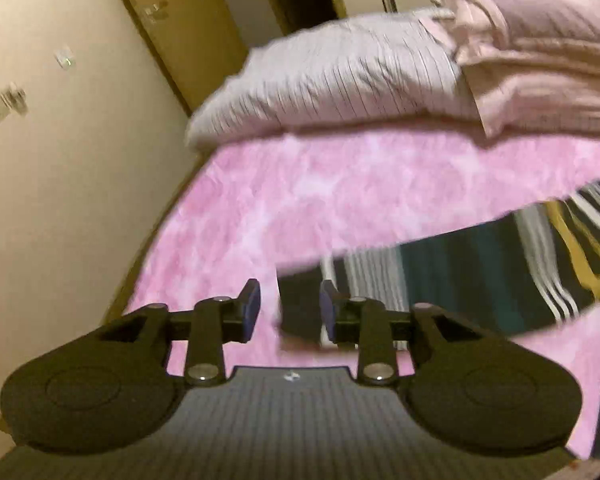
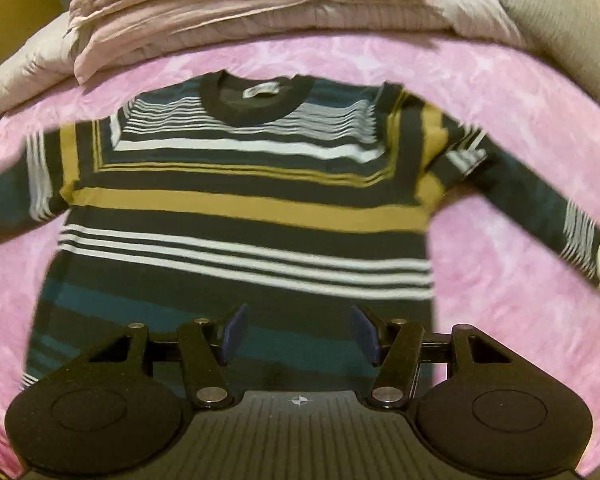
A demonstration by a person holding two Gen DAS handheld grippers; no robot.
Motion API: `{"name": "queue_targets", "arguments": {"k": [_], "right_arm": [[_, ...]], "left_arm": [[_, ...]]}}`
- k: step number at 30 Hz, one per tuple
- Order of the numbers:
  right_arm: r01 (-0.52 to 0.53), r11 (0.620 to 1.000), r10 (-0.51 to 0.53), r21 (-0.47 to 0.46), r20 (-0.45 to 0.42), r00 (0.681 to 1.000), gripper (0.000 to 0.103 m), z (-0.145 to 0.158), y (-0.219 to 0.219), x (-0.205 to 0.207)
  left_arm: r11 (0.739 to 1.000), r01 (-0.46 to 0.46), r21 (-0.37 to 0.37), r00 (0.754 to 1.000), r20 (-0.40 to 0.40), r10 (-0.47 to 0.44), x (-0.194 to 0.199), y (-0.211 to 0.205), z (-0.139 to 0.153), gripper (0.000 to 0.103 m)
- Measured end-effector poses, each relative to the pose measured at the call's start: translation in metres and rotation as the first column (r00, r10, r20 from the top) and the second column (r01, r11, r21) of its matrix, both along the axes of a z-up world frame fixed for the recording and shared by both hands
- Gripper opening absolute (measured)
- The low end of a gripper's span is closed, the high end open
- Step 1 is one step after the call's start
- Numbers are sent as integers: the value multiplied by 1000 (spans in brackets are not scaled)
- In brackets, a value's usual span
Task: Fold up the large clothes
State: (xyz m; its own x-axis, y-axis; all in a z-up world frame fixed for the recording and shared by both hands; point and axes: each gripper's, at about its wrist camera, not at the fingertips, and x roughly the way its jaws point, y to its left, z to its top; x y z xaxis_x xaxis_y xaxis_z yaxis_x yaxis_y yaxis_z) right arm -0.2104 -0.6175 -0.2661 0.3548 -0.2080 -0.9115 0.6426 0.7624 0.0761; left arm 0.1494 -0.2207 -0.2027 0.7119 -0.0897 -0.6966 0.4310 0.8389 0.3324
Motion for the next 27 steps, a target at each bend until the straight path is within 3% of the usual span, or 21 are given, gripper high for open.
{"name": "queue_targets", "arguments": {"k": [6,12,15,20,24,27], "right_arm": [[32,999,-33,-12,-33,999,54,4,25,15],[111,991,-116,-80,-59,991,54,18,2,-11],[170,978,-179,-118,-78,981,54,22,-26,-40],[270,947,-288,-175,-85,954,54,22,-95,-111],[295,932,-321,-211,-103,941,54,1,-161,-171],[377,910,-393,-174,-65,917,54,-23,-221,-219]], "left_arm": [[988,132,-82,974,-176,-145,-36,-12,-40,37],[950,259,-174,922,-250,-297,-71,-67,-50,37],[925,322,-203,889,-270,-369,-88,-102,-51,37],[875,451,-176,842,-243,-483,-130,-161,-39,39],[871,469,-148,838,-238,-492,-168,-211,-37,39],[873,475,-108,840,-240,-487,-207,-254,-39,41]]}}
